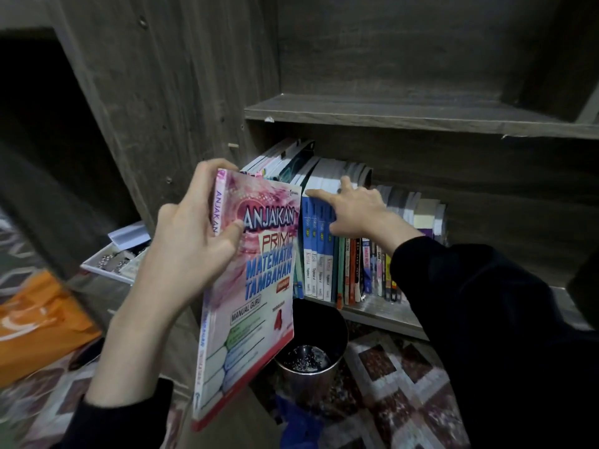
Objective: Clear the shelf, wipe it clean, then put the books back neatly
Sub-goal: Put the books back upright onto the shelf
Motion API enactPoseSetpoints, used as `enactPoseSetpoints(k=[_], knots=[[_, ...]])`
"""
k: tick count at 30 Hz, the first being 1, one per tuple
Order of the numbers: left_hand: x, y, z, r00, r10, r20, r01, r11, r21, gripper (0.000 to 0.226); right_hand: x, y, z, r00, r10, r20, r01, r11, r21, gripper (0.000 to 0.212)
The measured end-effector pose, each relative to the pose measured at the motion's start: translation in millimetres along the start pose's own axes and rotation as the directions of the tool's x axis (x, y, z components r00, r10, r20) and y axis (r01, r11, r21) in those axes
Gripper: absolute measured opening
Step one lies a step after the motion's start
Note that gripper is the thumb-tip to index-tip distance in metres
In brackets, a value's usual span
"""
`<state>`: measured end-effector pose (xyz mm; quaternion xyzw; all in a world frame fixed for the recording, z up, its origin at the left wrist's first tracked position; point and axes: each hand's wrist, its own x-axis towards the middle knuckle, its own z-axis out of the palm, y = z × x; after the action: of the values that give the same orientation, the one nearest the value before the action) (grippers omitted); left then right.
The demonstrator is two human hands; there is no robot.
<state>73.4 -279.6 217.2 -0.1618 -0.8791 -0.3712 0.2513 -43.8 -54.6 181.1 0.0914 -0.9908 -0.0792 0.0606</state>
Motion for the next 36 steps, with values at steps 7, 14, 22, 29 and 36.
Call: enactPoseSetpoints(k=[7, 14, 22, 29, 36], knots=[[7.9, 9.6, 2.9, 1.000, 0.015, -0.022, -0.015, 1.000, -0.017, 0.046, -7.5, 5.3, 3.7, 1.000, 0.010, -0.006, -0.010, 1.000, 0.014, 0.075], [33.9, 14.9, 7.9, 1.000, 0.028, 0.006, -0.028, 1.000, 0.001, 0.045, -8.8, 5.4, 3.8, 1.000, 0.015, -0.013, -0.014, 0.999, 0.031, 0.075], [57.0, 2.2, 36.5, 0.997, 0.078, -0.023, -0.078, 0.997, 0.008, 0.044, -10.7, 9.4, 6.2, 1.000, 0.014, -0.009, -0.014, 0.999, 0.033, 0.074], [60.0, -12.7, 94.3, 0.968, 0.082, -0.239, -0.116, 0.985, -0.130, 0.050, -10.4, 11.3, 6.9, 1.000, 0.019, -0.014, -0.019, 0.999, 0.029, 0.074], [29.0, -56.5, 180.3, 0.984, -0.072, -0.164, 0.056, 0.993, -0.103, 0.049, -9.8, 9.8, 7.7, 1.000, 0.010, -0.028, -0.009, 1.000, 0.027, 0.073]])
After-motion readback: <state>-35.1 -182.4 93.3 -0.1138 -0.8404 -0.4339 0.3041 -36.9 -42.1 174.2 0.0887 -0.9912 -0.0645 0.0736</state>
